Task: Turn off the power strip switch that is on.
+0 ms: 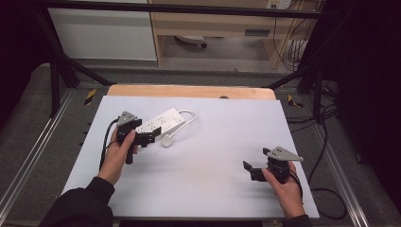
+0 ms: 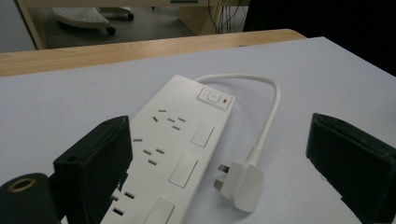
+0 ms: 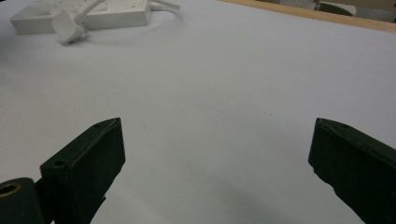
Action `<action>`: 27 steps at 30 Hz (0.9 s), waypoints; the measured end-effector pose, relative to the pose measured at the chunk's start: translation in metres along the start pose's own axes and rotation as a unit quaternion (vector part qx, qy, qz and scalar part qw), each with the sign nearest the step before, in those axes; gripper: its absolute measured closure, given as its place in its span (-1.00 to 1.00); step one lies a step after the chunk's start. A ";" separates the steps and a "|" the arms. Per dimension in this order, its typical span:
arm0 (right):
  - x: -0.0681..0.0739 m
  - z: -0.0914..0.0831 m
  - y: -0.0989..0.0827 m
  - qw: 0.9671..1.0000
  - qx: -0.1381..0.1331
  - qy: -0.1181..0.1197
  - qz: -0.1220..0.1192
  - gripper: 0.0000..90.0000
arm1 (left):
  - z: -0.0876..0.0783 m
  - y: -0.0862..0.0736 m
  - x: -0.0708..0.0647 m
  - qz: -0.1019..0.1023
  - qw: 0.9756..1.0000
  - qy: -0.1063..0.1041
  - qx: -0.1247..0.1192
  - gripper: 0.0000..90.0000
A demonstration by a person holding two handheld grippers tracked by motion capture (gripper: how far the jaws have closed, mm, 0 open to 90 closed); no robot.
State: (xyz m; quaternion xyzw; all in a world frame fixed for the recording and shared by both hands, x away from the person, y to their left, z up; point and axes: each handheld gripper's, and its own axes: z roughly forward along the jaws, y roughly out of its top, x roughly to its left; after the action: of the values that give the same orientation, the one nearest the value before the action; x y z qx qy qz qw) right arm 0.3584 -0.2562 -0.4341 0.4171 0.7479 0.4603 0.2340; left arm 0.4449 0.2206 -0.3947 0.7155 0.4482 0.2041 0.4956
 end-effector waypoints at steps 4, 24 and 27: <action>0.000 0.000 0.000 1.000 0.000 0.001 0.003 -0.91 | -0.007 -0.001 0.002 -0.003 1.000 0.000 -0.006 -0.85; 0.002 0.000 0.000 1.000 0.002 0.000 -0.001 -0.91 | -0.034 -0.011 0.009 -0.017 1.000 0.001 -0.023 -0.85; 0.002 0.000 0.000 1.000 0.002 0.000 -0.001 -0.91 | -0.038 -0.012 0.010 -0.018 1.000 0.002 -0.026 -0.85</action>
State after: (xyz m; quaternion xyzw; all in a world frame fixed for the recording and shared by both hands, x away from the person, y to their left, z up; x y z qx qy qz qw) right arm 0.3580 -0.2547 -0.4341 0.4172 0.7493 0.4584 0.2332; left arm 0.4170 0.2506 -0.3909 0.6940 0.4563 0.2085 0.5164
